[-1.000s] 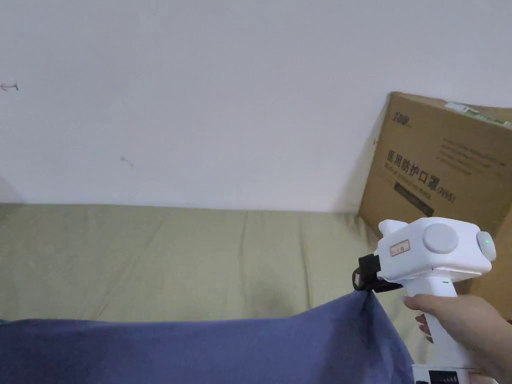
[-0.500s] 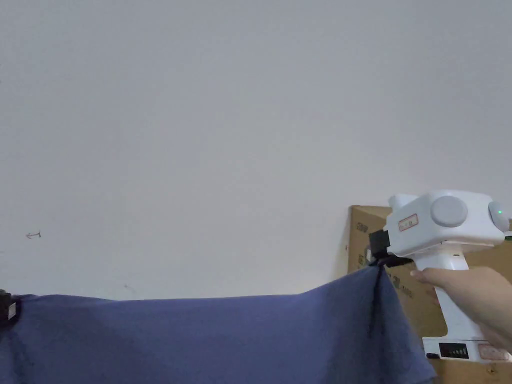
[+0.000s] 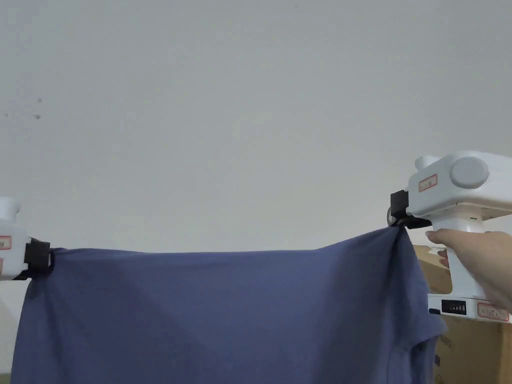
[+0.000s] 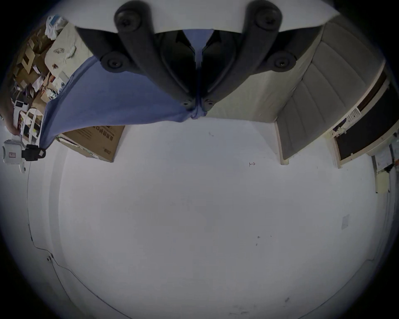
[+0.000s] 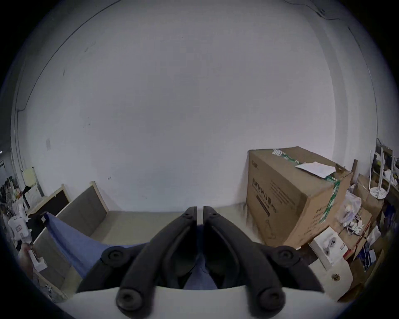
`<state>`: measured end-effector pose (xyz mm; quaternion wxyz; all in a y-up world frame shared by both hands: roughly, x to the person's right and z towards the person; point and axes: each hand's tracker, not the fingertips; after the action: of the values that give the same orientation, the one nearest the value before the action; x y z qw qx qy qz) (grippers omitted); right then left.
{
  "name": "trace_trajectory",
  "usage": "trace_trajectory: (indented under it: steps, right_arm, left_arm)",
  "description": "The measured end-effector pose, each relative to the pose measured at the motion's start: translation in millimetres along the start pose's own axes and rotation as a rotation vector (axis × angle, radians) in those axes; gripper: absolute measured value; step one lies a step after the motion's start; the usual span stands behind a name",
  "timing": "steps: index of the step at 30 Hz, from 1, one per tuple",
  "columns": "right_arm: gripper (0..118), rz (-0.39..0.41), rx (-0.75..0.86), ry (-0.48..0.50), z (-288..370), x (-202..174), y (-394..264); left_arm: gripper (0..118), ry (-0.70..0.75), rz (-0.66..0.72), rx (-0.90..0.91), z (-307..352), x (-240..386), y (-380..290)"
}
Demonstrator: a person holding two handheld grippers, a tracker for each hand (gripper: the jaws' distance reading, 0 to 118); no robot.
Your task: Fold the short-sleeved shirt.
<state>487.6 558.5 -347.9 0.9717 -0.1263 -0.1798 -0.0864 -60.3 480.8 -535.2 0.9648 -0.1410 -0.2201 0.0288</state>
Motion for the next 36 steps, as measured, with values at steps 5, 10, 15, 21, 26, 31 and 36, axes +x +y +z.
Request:
trace_trajectory:
  steps: [5, 10, 15, 21, 26, 31, 36]
  right_arm:
    - [4, -0.007, 0.06, 0.002, -39, -8, 8]
    - [4, 0.02, 0.079, -0.014, -83, -18, 9]
    - [4, 0.066, 0.156, -0.063, -116, -31, 5]
    - [4, 0.084, 0.205, -0.084, -141, -40, -9]
    - [4, 0.086, 0.05, -0.075, -174, -31, -76]
    - [4, 0.085, -0.263, -0.063, -206, -6, -227]
    - [4, 0.019, -0.65, -0.045, -187, 29, -402]
  left_arm:
    - [2, 0.035, -0.005, 0.057, -39, -2, 14]
    - [2, 0.067, 0.036, 0.108, -82, -10, 20]
    - [2, 0.093, 0.016, 0.171, -114, -11, 17]
    - [2, 0.11, 0.001, 0.184, -145, -15, -1]
    - [2, 0.093, 0.05, -0.038, -176, -30, -65]
    - [2, 0.061, 0.082, -0.342, -186, -42, -193]
    - [2, 0.021, 0.052, -0.656, -155, -49, -339]
